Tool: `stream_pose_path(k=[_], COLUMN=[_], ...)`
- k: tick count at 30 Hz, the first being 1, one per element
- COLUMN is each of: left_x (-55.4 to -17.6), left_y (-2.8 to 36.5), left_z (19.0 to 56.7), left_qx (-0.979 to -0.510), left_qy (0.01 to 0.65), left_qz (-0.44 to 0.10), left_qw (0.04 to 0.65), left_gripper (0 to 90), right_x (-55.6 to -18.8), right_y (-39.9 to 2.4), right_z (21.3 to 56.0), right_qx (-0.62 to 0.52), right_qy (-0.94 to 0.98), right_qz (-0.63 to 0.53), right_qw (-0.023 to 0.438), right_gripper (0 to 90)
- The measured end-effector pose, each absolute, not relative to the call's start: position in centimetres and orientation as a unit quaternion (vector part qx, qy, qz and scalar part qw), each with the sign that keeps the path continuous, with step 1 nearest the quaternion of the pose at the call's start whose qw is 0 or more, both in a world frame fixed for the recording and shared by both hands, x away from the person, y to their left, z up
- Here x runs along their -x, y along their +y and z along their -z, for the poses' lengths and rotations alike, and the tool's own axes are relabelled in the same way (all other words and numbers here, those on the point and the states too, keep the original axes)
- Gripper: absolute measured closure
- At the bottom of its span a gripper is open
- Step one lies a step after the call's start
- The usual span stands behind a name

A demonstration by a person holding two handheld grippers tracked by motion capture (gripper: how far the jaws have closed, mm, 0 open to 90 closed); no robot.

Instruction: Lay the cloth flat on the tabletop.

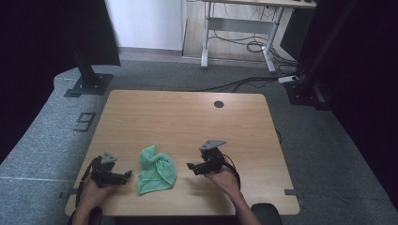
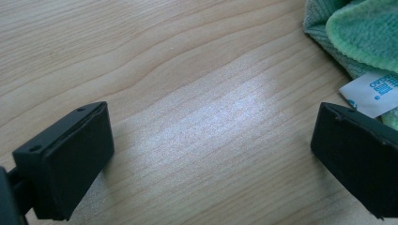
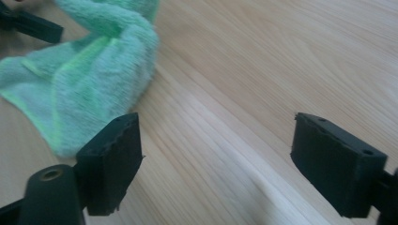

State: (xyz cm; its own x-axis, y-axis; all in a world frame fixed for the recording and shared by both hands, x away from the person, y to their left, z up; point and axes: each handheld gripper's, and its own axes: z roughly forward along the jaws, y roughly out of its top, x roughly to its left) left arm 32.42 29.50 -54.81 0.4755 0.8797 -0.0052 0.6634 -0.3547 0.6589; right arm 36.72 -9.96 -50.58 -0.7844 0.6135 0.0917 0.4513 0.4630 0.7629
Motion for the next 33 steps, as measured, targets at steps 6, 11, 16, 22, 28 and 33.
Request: stream_pose_path(k=[6,11,16,22,28,33], left_x=[-32.4,-32.4,-32.4,-32.4,-32.4,-32.4], left_y=[29.5,29.5,29.5,29.5,29.5,29.5], left_z=[54.8,54.8,54.8,54.8,54.8,54.8], left_qx=[-0.804,-0.804,-0.804,-0.804,-0.803,-0.803], left_qy=[0.48,0.48,0.48,0.48,0.481,0.48], left_qz=[-0.178,-0.178,-0.178,-0.178,-0.178,-0.178], left_qw=[0.304,0.303,0.303,0.303,0.304,0.304], left_gripper=[0.0,0.0,0.0,0.0,0.0,0.0], right_x=[-36.9,-37.0,-37.2,-37.5,-38.0,-38.2], right_y=[-7.8,-6.2,-4.7,-3.1,-1.7,-1.4], right_z=[50.5,50.4,50.2,50.3,51.1,51.7], right_qx=[-0.296,-0.279,-0.262,-0.249,-0.245,-0.241], right_qy=[0.857,0.863,0.871,0.878,0.888,0.896], right_qz=[-0.413,-0.415,-0.412,-0.404,-0.386,-0.373], right_qw=[0.082,0.067,0.061,0.056,0.039,0.021], right_gripper=[24.2,29.4,30.4,32.2,48.9,74.1])
